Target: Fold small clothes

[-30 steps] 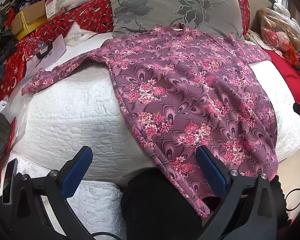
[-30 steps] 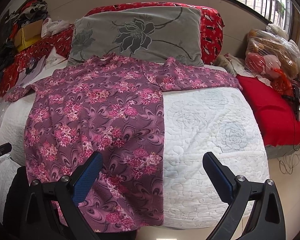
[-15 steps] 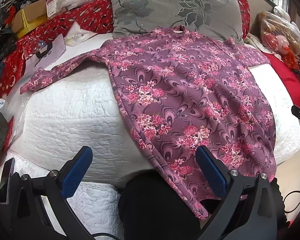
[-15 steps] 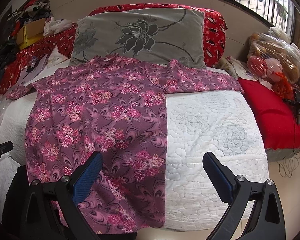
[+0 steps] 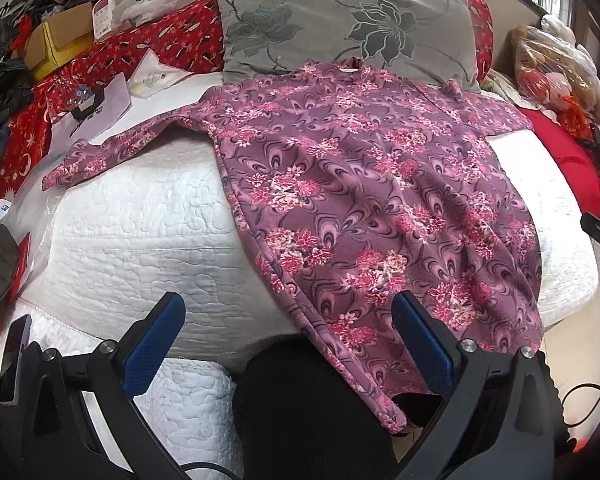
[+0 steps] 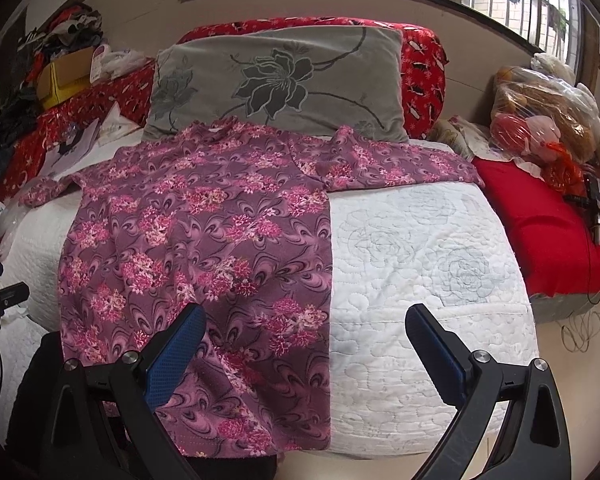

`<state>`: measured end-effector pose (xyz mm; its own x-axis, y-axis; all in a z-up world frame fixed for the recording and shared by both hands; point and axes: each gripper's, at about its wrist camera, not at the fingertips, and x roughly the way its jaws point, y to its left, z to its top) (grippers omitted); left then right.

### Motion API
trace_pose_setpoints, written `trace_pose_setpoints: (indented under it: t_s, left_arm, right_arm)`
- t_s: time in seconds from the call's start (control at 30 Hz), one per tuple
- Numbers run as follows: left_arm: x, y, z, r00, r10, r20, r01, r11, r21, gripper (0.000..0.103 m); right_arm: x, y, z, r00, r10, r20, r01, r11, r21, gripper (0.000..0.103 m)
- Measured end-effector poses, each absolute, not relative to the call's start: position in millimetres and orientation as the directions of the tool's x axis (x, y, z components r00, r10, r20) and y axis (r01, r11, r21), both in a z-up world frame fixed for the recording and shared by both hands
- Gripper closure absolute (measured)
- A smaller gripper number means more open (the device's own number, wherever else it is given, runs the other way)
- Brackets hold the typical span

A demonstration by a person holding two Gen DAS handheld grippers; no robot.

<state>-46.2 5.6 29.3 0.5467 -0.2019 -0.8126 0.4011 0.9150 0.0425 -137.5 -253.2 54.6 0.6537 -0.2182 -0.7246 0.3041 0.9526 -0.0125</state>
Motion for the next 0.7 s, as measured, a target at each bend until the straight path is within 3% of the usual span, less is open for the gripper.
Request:
trace_pose_setpoints:
  t_s: [0.7]
  left_arm:
    - [-36.3, 2.8, 18.2, 0.498, -0.194, -0.845, 0.395, 0.919, 0.022, 0.000]
  right_arm:
    - [-139.5, -261.3, 52.9, 0.659, -0.212, -0.722, 0.315, 0.949, 0.009, 0.003]
